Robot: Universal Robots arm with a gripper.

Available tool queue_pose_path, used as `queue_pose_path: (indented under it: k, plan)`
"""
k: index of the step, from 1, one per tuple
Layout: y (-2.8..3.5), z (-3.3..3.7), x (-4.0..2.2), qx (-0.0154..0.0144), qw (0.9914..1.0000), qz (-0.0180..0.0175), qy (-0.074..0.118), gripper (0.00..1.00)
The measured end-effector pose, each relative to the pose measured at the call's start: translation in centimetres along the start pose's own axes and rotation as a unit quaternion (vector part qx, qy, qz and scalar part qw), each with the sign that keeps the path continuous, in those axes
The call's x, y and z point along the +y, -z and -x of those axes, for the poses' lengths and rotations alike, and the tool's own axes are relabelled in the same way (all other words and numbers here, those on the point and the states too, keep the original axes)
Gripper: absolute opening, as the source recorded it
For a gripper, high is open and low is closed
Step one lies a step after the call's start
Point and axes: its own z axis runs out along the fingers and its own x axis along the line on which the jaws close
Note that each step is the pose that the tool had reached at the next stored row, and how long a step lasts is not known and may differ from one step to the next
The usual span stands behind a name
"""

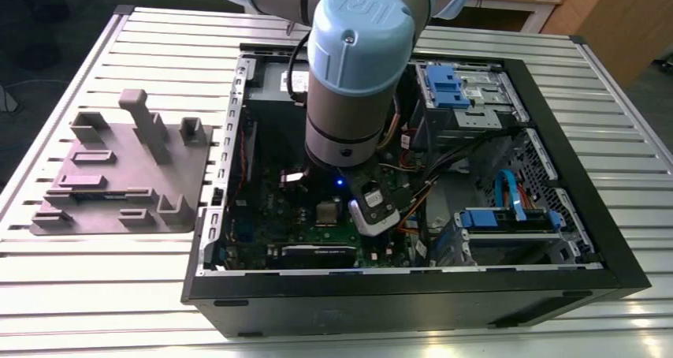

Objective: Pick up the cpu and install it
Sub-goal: 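Place the cpu into insertion slot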

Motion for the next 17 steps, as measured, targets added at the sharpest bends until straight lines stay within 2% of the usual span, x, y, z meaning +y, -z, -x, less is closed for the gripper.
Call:
queue_pose_path:
  k: [6,8,9,13,17]
  plan:
    - [-0.02,0.0,-0.12,0.0,1.0,0.0002,0.0,0.47]
    - [-0.04,0.0,-0.13,-0.0001,1.0,0.0002,0.0,0.48]
    - [-0.04,0.0,-0.13,-0.0001,1.0,0.0001,0.0,0.54]
    - [-0.03,0.0,-0.13,0.0,1.0,-0.0001,0.0,0.54]
    - [0.3,-0.01,-0.12,0.0002,1.0,0.0,0.0,0.54]
